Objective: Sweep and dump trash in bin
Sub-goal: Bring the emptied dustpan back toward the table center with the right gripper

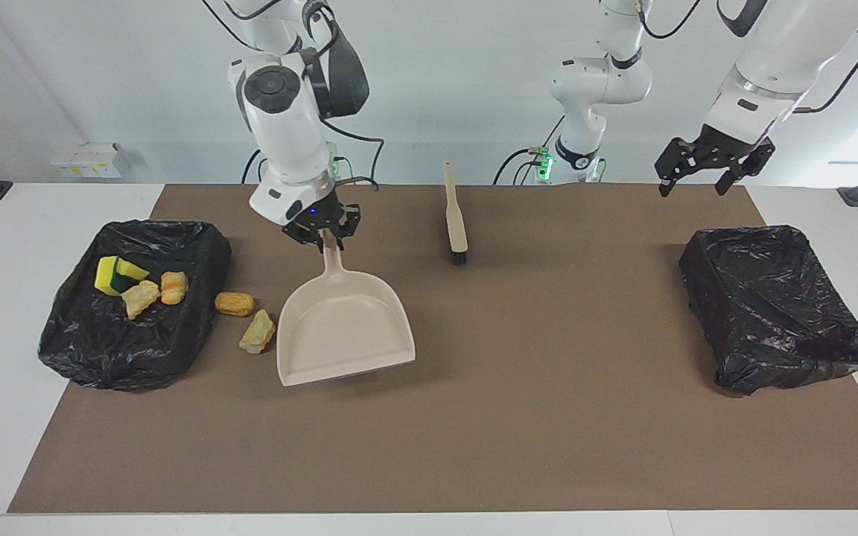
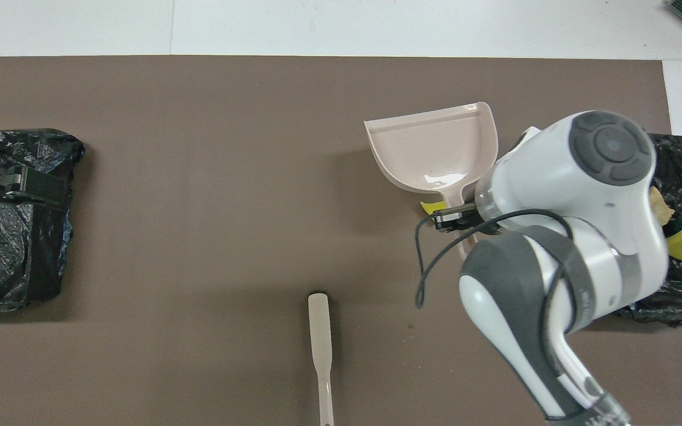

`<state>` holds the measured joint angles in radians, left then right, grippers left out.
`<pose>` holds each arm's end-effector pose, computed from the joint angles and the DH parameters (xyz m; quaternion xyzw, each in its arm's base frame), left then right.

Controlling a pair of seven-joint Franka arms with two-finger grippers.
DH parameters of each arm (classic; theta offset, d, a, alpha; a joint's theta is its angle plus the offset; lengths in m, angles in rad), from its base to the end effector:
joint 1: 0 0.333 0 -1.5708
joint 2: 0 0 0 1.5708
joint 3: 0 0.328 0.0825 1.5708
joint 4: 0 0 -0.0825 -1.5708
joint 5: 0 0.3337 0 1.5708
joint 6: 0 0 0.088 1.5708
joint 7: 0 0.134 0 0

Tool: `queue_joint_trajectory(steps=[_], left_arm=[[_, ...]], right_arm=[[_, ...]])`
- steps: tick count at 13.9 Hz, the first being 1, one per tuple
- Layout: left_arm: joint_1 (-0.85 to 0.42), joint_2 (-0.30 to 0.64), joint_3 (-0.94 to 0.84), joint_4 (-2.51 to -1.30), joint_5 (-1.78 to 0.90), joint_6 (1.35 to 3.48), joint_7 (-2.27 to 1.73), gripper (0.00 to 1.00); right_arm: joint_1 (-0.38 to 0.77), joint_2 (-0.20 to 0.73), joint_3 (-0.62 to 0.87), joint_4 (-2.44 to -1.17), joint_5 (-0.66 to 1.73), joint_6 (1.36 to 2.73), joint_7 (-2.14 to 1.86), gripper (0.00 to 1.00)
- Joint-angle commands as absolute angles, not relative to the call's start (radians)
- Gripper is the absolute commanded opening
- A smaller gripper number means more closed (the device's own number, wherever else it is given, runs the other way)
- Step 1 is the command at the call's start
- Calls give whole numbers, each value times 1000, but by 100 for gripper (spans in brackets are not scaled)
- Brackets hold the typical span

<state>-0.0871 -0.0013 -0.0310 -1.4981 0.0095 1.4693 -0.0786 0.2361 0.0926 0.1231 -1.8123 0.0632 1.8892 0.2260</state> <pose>0.4898 -0.0568 0.6317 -0.9997 0.0193 0.0132 0.0061 0.5046 0.1941 0.4857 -0.9978 -0.0562 0.0175 0.0319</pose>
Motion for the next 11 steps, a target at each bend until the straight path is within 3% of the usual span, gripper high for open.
queue_joint_trajectory(steps=[1,5,10,11], left_arm=[[-75,-5,-38,-1496,25,1454,-60,100],[-75,-6,-37,-1494,25,1459,-58,100],[-61,-14,-37,-1500,25,1443,-61,100],[-60,-14,-37,-1502,23,1442,-63,100]], right_arm=[[346,220,118,-1683,86,1927,395,0],[448,389,115,-1550,63,1947,606,0],[514,511,115,-1537,61,2101,722,0],[512,511,117,-1540,64,2121,721,5]])
